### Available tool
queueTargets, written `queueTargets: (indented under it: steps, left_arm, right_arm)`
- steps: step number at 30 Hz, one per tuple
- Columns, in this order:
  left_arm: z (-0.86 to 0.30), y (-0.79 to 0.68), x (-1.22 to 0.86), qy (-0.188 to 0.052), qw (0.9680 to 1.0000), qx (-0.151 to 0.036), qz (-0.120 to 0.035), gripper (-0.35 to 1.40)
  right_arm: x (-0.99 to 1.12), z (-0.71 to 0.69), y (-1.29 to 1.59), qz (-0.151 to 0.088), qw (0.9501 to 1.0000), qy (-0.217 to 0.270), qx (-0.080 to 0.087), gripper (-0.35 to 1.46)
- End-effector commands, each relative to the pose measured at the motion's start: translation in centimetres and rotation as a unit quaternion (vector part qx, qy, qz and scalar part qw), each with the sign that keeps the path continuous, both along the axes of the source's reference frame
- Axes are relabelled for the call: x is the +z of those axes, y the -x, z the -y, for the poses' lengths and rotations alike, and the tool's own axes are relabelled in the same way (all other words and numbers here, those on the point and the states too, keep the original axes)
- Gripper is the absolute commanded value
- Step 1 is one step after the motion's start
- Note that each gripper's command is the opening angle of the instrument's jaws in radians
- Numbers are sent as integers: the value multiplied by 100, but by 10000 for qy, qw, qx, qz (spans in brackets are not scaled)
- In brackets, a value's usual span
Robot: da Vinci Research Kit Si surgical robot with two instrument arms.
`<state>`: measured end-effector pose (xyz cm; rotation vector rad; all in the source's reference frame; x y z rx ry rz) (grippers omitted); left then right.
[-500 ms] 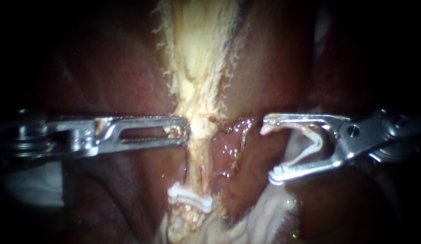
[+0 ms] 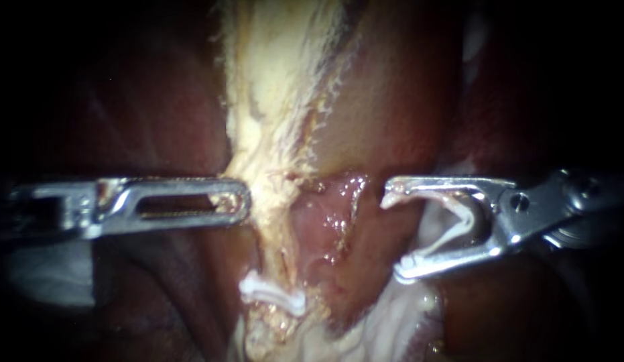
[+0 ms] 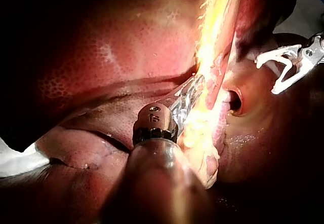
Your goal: Clipping third clip left tube
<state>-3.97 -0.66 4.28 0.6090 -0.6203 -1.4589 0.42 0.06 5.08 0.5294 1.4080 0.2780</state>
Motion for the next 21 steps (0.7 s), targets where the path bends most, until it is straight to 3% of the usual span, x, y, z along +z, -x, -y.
queueTargets:
  steps: [1,12,21]
  left_arm:
    - [-2,-3,-2,24,10000,-30,-31,-35]
    - [-7,-13,-7,72,9999,-93,-106,-35]
    - [-6,-14,-7,72,9999,-92,-106,-35]
  right_arm:
    - [1,4,-3,-1,10000,-66,-1,60]
    - [45,36,-72,78,9990,-369,-229,60]
    - [79,49,-110,119,9981,-501,-324,60]
